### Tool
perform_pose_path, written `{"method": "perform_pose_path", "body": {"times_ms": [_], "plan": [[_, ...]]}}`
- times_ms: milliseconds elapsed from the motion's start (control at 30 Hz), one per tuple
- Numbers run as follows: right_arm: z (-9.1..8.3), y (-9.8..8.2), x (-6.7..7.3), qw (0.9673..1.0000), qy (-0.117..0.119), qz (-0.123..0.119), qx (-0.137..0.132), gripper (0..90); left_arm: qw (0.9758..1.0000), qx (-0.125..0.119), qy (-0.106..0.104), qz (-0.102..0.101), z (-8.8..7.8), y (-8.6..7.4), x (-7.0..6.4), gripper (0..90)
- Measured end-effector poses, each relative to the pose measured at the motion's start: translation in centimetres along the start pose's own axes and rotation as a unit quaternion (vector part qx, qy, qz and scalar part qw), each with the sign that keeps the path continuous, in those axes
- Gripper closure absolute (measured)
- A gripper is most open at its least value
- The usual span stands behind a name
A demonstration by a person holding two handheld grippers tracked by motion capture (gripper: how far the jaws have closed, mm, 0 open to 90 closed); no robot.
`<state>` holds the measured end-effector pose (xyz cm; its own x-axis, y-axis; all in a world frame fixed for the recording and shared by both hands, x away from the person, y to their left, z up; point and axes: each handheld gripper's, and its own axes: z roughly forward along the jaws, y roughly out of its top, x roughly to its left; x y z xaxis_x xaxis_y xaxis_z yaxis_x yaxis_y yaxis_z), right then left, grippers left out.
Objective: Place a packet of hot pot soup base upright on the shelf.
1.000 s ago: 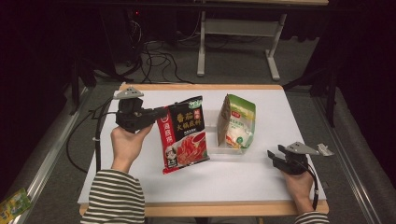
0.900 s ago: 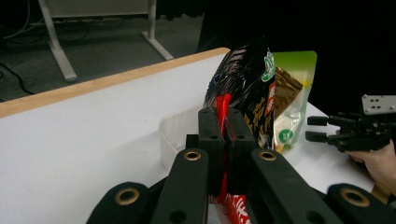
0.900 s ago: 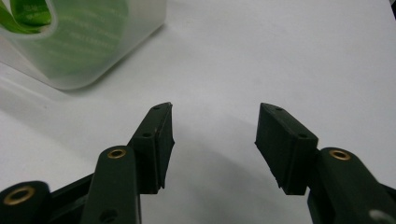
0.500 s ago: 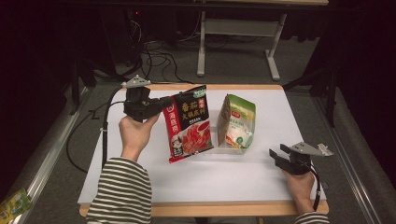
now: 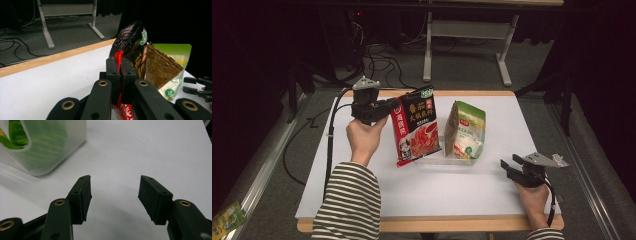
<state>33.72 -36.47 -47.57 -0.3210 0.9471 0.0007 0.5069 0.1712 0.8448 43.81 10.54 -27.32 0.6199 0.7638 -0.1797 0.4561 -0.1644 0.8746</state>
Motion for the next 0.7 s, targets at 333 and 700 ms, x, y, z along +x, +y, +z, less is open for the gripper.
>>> {"method": "perform_pose_path", "body": {"times_ms": [333, 700], "plan": [[0.0, 0.0, 0.1, 1.0, 0.0, 0.001, 0.0, 43.9, 0.9996, -0.007, 0.027, 0.008, 1.8, 0.9, -0.7, 88.5], [-0.1, 0.0, 0.0, 1.0, 0.0, -0.001, -0.004, 43.8, 0.9982, -0.008, 0.059, 0.012, 3.8, 1.6, -1.4, 88.4]]}}
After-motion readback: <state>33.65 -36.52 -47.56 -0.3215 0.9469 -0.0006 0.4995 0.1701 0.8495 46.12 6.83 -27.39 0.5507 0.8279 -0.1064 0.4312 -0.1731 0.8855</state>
